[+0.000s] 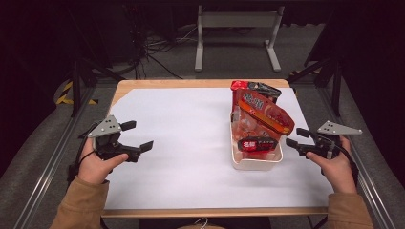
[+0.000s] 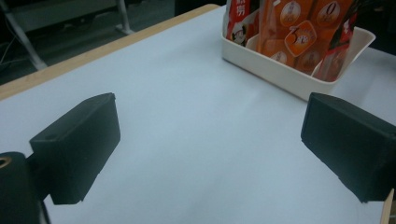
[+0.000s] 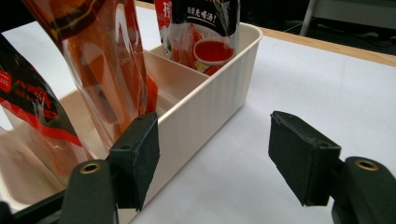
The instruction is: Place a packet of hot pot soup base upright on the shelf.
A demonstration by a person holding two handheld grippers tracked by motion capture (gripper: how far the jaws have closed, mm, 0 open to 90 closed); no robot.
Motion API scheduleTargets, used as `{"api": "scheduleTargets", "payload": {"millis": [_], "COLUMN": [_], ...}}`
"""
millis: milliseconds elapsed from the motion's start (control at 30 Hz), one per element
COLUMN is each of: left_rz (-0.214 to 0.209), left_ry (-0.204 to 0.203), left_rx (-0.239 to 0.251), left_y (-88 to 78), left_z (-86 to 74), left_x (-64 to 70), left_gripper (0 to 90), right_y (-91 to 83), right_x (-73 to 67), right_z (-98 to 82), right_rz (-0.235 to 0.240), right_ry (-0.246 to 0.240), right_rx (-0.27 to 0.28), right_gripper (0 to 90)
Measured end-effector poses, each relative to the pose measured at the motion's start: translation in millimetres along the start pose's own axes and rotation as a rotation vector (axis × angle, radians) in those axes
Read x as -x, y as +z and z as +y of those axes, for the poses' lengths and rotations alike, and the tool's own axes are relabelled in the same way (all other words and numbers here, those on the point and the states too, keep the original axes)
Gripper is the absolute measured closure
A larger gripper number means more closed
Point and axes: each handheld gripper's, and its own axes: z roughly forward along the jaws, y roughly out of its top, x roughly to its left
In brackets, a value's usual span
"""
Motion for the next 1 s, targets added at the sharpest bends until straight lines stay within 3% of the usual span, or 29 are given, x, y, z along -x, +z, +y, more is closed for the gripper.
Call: {"api": "scheduleTargets", "payload": {"millis": [133, 267, 300, 400, 467, 633, 700, 933, 1000], "left_rz": [0.004, 0.008, 0.012, 0.052, 0.098, 0.099, 0.106, 0.076, 0.077], "left_ry": [-0.038, -0.037, -0.057, -0.091, -0.077, -0.090, -0.112, -0.149, -0.143], "left_rx": [-0.004, -0.040, -0.042, -0.058, -0.057, -0.081, -0.084, -0.027, -0.014], "left_y": [-0.5, 1.5, 2.6, 5.3, 6.7, 10.6, 12.5, 12.5, 12.8], "left_z": [-7.2, -15.5, -19.0, -26.0, -29.7, -37.1, -41.1, -45.4, -46.3], "left_x": [-9.7, -17.6, -20.6, -28.3, -30.7, -34.8, -36.2, -34.1, -33.1], "left_gripper": [3.9, 1.2, 1.3, 1.8, 2.3, 2.2, 2.2, 2.3, 2.2], "right_y": [-0.5, -0.6, -0.7, -0.3, -0.3, -1.4, -1.5, -4.6, -5.6], "right_x": [0.4, -0.3, -0.6, -0.6, -1.0, -1.3, -1.4, -1.5, -1.7], "right_z": [-2.0, -2.2, -2.2, -2.4, -2.5, -2.1, -2.2, -0.1, 0.8], "right_rz": [-0.002, -0.001, 0.002, 0.009, 0.017, 0.024, 0.022, 0.014, 0.014], "right_ry": [-0.017, -0.017, -0.015, 0.000, 0.007, -0.002, -0.006, -0.014, -0.015], "right_rx": [0.000, -0.001, -0.002, -0.012, -0.030, -0.049, -0.053, -0.034, -0.028], "right_gripper": [33.7, 33.7, 33.7, 35.3, 38.5, 42.4, 42.8, 43.3, 43.3]}}
